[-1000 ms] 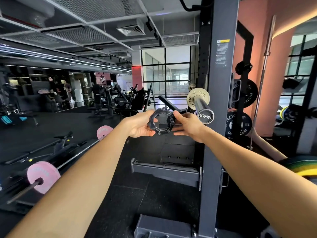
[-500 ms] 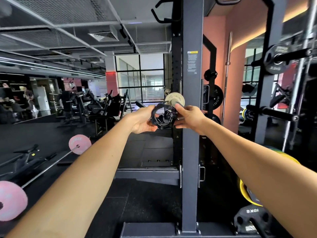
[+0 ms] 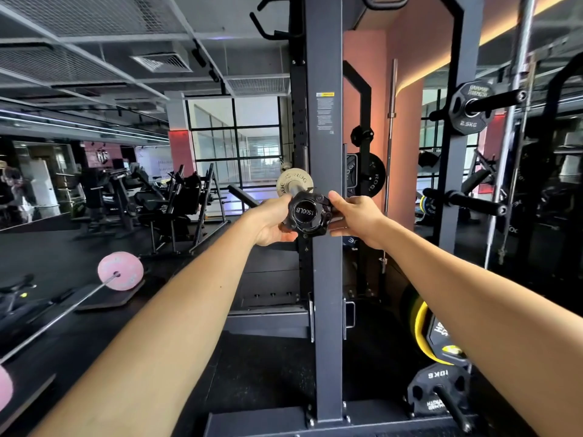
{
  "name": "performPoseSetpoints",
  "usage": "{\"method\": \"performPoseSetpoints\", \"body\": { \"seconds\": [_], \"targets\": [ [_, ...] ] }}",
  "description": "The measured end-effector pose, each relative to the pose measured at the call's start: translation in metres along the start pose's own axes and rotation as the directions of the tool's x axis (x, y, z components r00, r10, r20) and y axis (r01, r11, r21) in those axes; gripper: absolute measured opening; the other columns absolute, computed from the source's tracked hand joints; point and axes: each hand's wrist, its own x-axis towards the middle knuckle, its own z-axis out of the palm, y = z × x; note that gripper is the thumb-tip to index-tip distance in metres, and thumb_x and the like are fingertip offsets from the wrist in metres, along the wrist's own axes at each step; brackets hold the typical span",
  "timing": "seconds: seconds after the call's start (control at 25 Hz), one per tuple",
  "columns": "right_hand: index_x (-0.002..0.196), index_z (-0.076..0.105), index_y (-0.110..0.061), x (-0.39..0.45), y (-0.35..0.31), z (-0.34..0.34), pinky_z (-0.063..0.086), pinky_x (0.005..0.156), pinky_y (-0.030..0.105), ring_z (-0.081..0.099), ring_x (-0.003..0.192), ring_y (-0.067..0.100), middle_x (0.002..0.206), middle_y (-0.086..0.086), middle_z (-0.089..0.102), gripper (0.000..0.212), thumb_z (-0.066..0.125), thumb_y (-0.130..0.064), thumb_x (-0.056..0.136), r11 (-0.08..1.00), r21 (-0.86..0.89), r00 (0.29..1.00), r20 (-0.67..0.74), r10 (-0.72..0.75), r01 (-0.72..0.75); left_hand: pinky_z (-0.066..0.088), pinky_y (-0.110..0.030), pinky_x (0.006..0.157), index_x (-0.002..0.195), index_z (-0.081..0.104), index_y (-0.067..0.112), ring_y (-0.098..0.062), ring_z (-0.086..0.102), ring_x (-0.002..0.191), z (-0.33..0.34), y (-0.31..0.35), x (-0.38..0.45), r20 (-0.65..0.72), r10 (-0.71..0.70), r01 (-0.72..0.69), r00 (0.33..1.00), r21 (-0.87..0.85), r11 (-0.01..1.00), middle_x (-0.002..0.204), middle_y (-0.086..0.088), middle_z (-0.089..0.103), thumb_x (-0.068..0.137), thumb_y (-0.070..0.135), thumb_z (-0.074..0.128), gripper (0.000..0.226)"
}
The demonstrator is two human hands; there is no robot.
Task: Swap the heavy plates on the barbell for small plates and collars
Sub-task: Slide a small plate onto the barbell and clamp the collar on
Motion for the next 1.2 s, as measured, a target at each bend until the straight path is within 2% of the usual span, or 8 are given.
{"method": "performPoseSetpoints", "body": {
  "seconds": [0.2,0.44,0.6,0.76,0.88,0.96,1.08,1.2],
  "targets": [
    [0.117,0.056,0.007,0.012,0.001,0.004,0.06,0.063,0.03,0.071,0.076,0.026,0.106,0.022,0.069,0.052,0.056,-0.039,0.094,1.0,-0.012,1.0,0.005,-0.002,0.002,0.038,-0.024,0.051,0.092,0.055,0.017,-0.013,0.044,0.062,0.004,-0.001,0.007,-0.102,0.002,-0.008,0.995,-0.051,0.999,0.073,-0.002,0.053,0.103,0.046,0.029,0.04],
    [0.116,0.057,0.005,0.036,0.008,0.0,0.059,0.061,0.03,0.072,0.077,0.025,0.1,0.018,0.071,0.051,0.058,-0.041,0.093,0.999,-0.027,0.999,0.027,0.032,-0.031,0.035,-0.025,0.053,0.1,0.056,0.015,-0.014,0.041,0.064,0.0,0.002,0.023,-0.056,0.002,-0.004,0.998,-0.044,0.999,0.079,-0.004,0.054,0.101,0.05,0.036,0.04],
    [0.112,0.055,0.001,0.061,0.015,-0.003,0.06,0.068,0.035,0.071,0.084,0.028,0.106,0.017,0.069,0.044,0.055,-0.04,0.095,0.997,-0.061,0.995,0.089,0.049,-0.044,0.039,-0.027,0.055,0.099,0.056,0.015,-0.017,0.043,0.066,-0.002,0.002,0.045,-0.093,-0.003,0.001,0.996,-0.023,1.0,0.085,-0.006,0.057,0.103,0.046,0.033,0.039],
    [0.108,0.047,-0.005,0.087,0.021,-0.003,0.056,0.075,0.041,0.069,0.075,0.026,0.088,0.001,0.061,0.032,0.052,-0.035,0.098,0.998,-0.046,0.989,0.138,0.053,-0.047,0.042,-0.028,0.054,0.102,0.057,0.013,-0.02,0.048,0.069,-0.001,-0.001,0.071,-0.144,0.023,-0.023,0.989,0.002,1.0,0.087,-0.009,0.059,0.103,0.047,0.029,0.044],
    [0.108,0.044,-0.007,0.108,0.026,-0.003,0.055,0.077,0.042,0.067,0.072,0.025,0.094,0.001,0.057,0.029,0.051,-0.034,0.099,0.998,-0.031,0.988,0.142,0.054,-0.05,0.05,-0.035,0.072,0.109,0.058,0.012,-0.026,0.056,0.087,0.0,-0.003,0.094,-0.182,0.039,-0.039,0.982,0.004,0.999,0.101,-0.014,0.064,0.103,0.048,0.028,0.047],
    [0.114,0.045,-0.007,0.122,0.03,-0.002,0.056,0.073,0.039,0.068,0.072,0.023,0.101,0.002,0.056,0.034,0.052,-0.035,0.098,0.997,-0.053,0.99,0.13,0.055,-0.049,0.053,-0.038,0.081,0.115,0.056,0.012,-0.025,0.061,0.091,-0.003,-0.003,0.109,-0.176,0.041,-0.045,0.984,-0.022,0.999,0.106,-0.015,0.067,0.103,0.047,0.028,0.047],
    [0.123,0.046,-0.005,0.147,0.035,-0.001,0.056,0.065,0.036,0.068,0.08,0.026,0.107,0.007,0.058,0.042,0.053,-0.037,0.097,0.996,-0.08,0.993,0.108,0.044,-0.035,0.052,-0.031,0.066,0.117,0.051,0.012,-0.021,0.063,0.081,-0.005,-0.003,0.127,-0.175,0.035,-0.047,0.984,-0.065,0.997,0.096,-0.01,0.066,0.104,0.045,0.028,0.041],
    [0.12,0.05,-0.004,0.177,0.042,0.001,0.056,0.062,0.035,0.067,0.086,0.027,0.111,0.012,0.061,0.041,0.054,-0.038,0.097,0.996,-0.088,0.995,0.091,0.041,-0.033,0.049,-0.031,0.062,0.122,0.045,0.014,-0.019,0.062,0.079,-0.01,-0.001,0.153,-0.175,0.044,-0.053,0.984,-0.048,0.997,0.092,-0.008,0.064,0.104,0.047,0.026,0.042]
  ]
}}
